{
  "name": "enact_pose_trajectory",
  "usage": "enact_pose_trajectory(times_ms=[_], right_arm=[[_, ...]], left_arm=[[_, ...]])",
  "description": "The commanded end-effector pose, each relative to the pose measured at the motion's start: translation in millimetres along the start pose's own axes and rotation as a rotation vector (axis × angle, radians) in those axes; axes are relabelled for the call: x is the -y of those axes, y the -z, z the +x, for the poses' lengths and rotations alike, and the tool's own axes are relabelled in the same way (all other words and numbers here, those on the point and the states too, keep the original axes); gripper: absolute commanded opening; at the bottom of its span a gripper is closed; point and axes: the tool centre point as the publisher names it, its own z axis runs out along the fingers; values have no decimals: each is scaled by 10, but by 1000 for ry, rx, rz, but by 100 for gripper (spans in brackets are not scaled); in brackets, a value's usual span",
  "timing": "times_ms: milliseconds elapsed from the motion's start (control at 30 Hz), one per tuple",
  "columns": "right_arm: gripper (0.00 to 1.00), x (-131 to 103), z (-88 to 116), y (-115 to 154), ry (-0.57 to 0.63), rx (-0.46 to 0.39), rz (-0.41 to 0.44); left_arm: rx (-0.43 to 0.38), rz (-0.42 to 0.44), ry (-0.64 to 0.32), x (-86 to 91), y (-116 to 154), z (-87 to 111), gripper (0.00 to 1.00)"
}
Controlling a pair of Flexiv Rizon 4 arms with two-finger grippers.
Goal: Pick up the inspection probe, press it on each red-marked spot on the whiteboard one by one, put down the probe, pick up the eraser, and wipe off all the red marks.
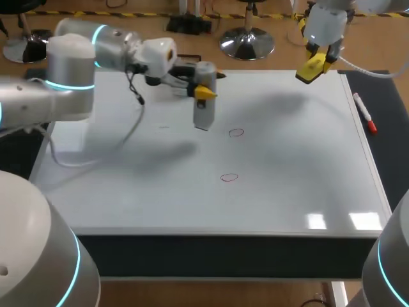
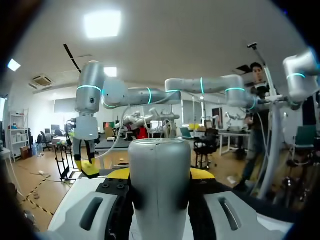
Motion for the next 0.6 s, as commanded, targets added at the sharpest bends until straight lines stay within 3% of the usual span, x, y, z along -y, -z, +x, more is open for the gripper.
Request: enact_pose_trajectory(times_ms=[33, 600], right_arm=[[0, 11, -5, 13, 1, -6, 1], [0, 11, -5, 13, 1, -6, 1]], left_arm=[[-44, 17, -4, -93, -260, -168, 0], [106, 23, -27, -312, -698, -311, 0]])
